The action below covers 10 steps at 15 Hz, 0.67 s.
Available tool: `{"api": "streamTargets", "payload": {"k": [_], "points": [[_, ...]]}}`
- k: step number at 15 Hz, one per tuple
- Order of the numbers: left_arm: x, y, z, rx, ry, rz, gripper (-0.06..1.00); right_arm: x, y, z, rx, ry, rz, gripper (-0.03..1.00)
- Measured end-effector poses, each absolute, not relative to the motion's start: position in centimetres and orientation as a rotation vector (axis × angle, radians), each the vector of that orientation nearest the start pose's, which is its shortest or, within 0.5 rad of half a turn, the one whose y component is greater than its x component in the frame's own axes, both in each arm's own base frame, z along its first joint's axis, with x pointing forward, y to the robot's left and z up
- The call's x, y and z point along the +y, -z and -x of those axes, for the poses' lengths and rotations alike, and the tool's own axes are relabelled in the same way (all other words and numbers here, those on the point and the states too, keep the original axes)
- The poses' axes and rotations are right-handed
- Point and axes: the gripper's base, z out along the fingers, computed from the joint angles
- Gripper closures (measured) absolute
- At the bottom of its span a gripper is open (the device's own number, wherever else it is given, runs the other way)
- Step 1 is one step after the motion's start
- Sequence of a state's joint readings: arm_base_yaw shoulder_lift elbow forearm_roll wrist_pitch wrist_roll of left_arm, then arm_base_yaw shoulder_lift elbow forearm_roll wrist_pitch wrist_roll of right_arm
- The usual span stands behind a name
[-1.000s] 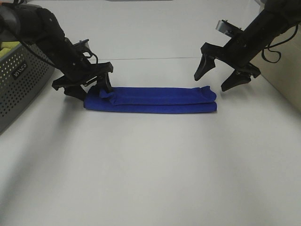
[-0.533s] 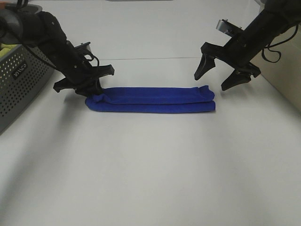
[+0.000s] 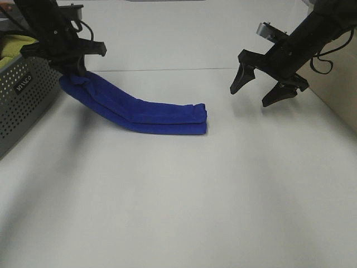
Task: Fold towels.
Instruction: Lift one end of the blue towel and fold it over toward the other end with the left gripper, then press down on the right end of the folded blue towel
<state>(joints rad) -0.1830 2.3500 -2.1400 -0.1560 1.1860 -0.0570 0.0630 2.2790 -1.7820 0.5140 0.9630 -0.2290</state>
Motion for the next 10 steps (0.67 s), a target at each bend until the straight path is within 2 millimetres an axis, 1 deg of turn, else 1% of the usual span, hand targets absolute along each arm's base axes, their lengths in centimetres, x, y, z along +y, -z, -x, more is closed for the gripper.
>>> {"api": "streamTargets", "payload": {"k": [1,2,3,4,5,6,7,9,10], "points": [[-11.8,-21.1,-48.9,2.868,0.356,-0.133,0.83,6.6,-15.2,-47.0,2.845,-0.626,0.051,0.14],[-13.8,-22.1,-48.7,2.841,0.462,-0.145,0.83,6.7,-15.2,-47.0,2.845,-0.63,0.049,0.14],[-15.9,-22.5,-48.2,2.829,0.553,-0.153,0.83,6.7,-15.2,-47.0,2.846,-0.637,0.047,0.14],[-17.0,-22.6,-47.9,2.822,0.595,-0.157,0.83,6.7,-15.3,-47.0,2.845,-0.642,0.044,0.14],[-18.9,-22.4,-47.5,2.813,0.648,-0.158,0.83,6.8,-15.3,-47.0,2.843,-0.655,0.036,0.14],[-20.9,-21.8,-47.1,2.806,0.688,-0.15,0.83,6.9,-15.3,-47.0,2.845,-0.666,0.032,0.14],[-22.5,-20.4,-47.0,2.813,0.701,-0.123,0.83,6.9,-15.3,-46.9,2.848,-0.679,0.029,0.14],[-24.8,-17.4,-46.9,2.833,0.715,-0.045,0.83,7.0,-15.3,-46.9,2.852,-0.689,0.028,0.14],[-25.6,-16.4,-46.8,2.834,0.719,-0.028,0.8,7.0,-15.3,-46.9,2.852,-0.689,0.028,0.14]]}}
